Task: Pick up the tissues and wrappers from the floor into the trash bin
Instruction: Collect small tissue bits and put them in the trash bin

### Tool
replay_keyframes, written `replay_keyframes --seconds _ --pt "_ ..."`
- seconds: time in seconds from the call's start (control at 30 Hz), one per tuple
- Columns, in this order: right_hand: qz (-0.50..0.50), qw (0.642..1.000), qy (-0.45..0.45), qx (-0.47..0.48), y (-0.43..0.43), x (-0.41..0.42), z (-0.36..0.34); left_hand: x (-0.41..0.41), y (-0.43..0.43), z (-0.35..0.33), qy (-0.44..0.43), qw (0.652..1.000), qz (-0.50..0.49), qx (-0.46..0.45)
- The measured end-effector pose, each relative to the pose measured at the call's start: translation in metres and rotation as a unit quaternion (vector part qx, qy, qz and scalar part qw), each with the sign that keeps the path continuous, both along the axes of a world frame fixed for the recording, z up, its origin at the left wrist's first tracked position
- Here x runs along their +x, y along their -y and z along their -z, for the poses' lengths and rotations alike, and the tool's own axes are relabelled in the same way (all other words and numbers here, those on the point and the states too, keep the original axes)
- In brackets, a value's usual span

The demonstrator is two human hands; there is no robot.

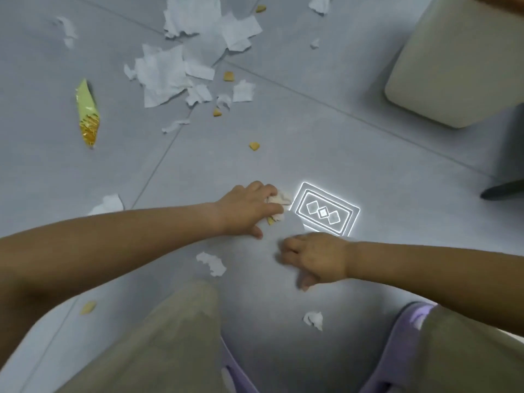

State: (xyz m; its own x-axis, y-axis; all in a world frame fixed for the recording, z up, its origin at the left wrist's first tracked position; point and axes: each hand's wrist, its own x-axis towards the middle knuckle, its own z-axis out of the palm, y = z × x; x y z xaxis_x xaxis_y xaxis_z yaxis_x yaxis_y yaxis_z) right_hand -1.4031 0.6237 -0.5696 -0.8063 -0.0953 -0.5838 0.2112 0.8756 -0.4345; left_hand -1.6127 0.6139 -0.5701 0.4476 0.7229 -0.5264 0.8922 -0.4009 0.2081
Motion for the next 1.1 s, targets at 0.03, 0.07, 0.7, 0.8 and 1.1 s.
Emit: replay_keyframes --seconds 0.03,0.07,0.7,0.8,1.1 --pt "0.003 1.000 0.000 0.003 -0.002 -0.001 0.000 0.001 0.001 0.001 -0.002 1.000 -0.001 0.006" --pt "0.008 1.000 -0.001 0.007 -0.004 -0.002 0.000 0.002 0.001 0.001 -0.001 1.000 -0.002 0.011" --pt "-0.083 0.996 0.004 -0.026 0.022 0.010 0.005 0.004 0.004 0.005 0.023 0.999 0.015 0.038" --pt "-0.121 0.991 -0.008 -0.057 0.036 0.018 0.007 0.003 0.004 0.008 0.034 0.998 0.014 0.043" --pt "-0.188 0.974 -0.120 -0.034 0.044 0.036 0.015 -0.003 -0.002 0.016 0.109 0.993 -0.022 0.037"
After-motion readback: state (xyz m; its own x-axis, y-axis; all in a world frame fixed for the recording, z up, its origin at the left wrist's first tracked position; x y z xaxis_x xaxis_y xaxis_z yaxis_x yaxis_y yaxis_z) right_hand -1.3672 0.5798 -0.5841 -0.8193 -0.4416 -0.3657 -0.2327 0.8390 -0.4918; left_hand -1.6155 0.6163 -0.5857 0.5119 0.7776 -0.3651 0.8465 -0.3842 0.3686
